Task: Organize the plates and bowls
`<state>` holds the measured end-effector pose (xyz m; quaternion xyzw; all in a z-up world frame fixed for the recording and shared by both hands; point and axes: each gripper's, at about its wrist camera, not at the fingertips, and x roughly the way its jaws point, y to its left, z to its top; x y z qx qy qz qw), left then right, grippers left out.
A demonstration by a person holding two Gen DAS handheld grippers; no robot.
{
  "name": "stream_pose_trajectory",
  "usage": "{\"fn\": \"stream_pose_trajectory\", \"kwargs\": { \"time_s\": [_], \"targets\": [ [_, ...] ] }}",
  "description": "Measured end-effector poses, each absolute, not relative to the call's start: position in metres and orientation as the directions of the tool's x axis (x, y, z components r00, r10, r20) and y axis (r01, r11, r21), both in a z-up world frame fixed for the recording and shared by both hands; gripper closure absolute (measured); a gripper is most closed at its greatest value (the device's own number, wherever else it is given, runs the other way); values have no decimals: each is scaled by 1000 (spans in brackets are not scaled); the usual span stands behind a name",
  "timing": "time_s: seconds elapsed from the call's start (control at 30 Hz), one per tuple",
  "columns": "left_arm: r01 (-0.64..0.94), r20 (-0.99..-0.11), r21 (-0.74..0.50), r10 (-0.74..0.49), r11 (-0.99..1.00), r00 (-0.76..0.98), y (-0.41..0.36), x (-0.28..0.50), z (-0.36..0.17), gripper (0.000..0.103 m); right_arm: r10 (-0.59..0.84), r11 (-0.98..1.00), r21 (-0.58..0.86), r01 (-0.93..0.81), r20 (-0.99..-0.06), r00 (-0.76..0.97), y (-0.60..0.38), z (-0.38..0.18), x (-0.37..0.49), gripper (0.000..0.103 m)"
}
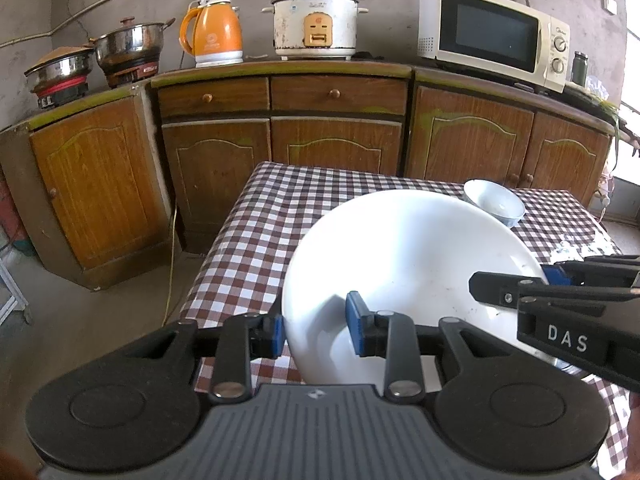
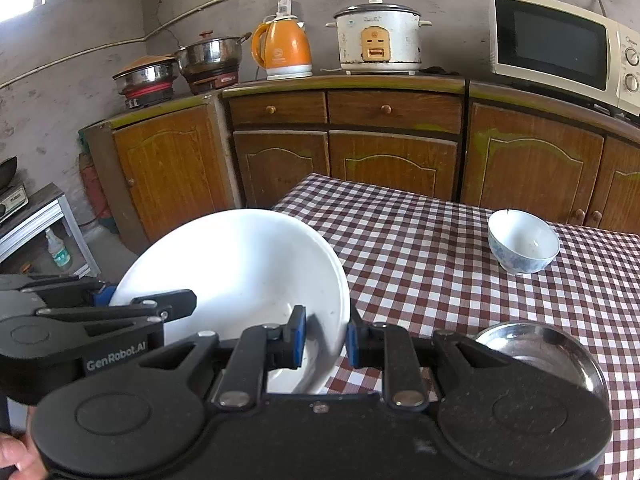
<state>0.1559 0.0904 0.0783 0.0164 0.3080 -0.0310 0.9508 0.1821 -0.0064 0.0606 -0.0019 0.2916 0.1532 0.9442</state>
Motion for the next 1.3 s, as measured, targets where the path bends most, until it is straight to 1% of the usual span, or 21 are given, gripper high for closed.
{"fn": "stream_pose_trajectory", "kwargs": {
  "time_s": [1.3],
  "targets": [
    [51, -637, -7, -44, 999, 770, 100, 119, 49, 71, 311, 938, 67, -341, -603, 735, 3, 29, 146, 77]
  ]
}}
